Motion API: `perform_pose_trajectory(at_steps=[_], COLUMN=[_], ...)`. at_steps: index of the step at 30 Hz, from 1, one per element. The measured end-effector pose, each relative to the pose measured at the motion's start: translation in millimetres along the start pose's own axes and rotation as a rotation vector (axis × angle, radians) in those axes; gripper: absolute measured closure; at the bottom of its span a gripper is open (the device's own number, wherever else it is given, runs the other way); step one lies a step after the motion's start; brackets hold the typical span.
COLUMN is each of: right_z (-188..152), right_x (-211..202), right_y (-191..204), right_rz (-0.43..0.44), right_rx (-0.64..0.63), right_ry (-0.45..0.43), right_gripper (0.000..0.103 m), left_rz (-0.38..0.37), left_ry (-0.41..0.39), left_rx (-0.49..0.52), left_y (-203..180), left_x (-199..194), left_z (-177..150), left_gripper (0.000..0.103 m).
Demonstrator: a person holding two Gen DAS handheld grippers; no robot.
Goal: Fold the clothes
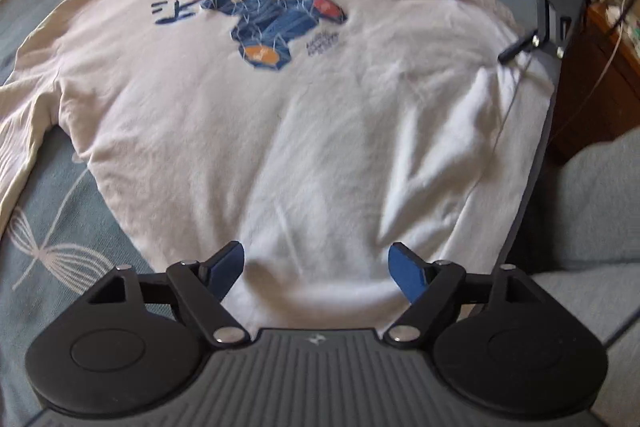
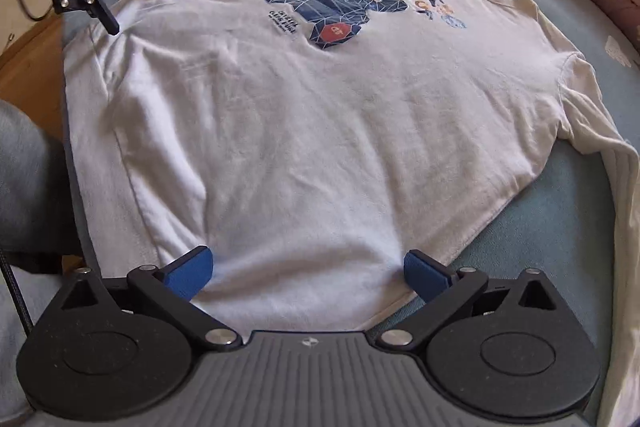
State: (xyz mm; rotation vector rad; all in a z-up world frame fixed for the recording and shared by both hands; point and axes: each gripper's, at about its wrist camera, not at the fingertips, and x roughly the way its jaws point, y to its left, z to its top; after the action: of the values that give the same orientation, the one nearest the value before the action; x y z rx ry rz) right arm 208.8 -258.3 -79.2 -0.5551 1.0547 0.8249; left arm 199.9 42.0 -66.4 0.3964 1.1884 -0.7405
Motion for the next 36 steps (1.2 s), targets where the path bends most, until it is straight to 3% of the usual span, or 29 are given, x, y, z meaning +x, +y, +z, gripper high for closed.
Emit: perform_pose_trajectory(at_steps=[4, 7, 10, 13, 19, 23, 28, 31, 34, 36], right_z=[31.9, 41.2, 26.5, 12.6, 11.6, 13.7, 16.9, 15.1, 14.3, 17.8], right_x=[8.8, 28.6, 24.6, 18.8, 21.1, 21.5, 22.7, 22.5, 22.0, 22.0], right_y=[12.2, 16.3, 16.2, 10.0, 12.6, 12.5, 12.3, 12.4, 12.4, 12.8], right_rz=[0.002, 0.045, 0.05, 0.05, 0.03, 0.029, 0.031, 0.03, 0.026, 0.022], right_rx=[-0.013, -0.003, -0.035, 0.001, 0.012, 0.011, 0.008, 0.01, 0.012, 0.013], right_ry=[-0.097, -0.059, -0.091, -0.097, -0.095, -0.081, -0.06, -0.069, -0.075, -0.056], right_gripper=[0.0, 0.0, 0.0, 0.0, 0.0, 0.0, 0.0, 0.0, 0.0, 0.0], left_rz=[0.007, 0.003, 0.011, -0.004, 0.191, 0.295, 0.334, 0.354, 0.363, 0.369], left_ry=[-0.085, -0.094, -0.061, -0.007, -0.264, -0.354, -0.289, -0.264, -0.196, -0.146], left_rx=[-0.055, -0.114, -0.127, -0.229, -0.356, -0.464, -0.574, -0.556, -0.568, -0.578], left_y=[-2.2, 2.4, -0.6, 13.0, 98.5, 176.8, 226.6, 230.0, 232.9, 234.3], left_x=[16.5, 27.4, 17.3, 3.6, -22.6, -4.3, 11.6, -2.6, -13.0, -16.2], left_z=[24.8, 18.5, 0.5, -1.4, 42.3, 67.6, 35.3, 1.5, -7.6, 3.5], left_gripper=[0.024, 0.024, 0.022, 0.022, 0.022, 0.022, 0.023, 0.022, 0.021, 0.023])
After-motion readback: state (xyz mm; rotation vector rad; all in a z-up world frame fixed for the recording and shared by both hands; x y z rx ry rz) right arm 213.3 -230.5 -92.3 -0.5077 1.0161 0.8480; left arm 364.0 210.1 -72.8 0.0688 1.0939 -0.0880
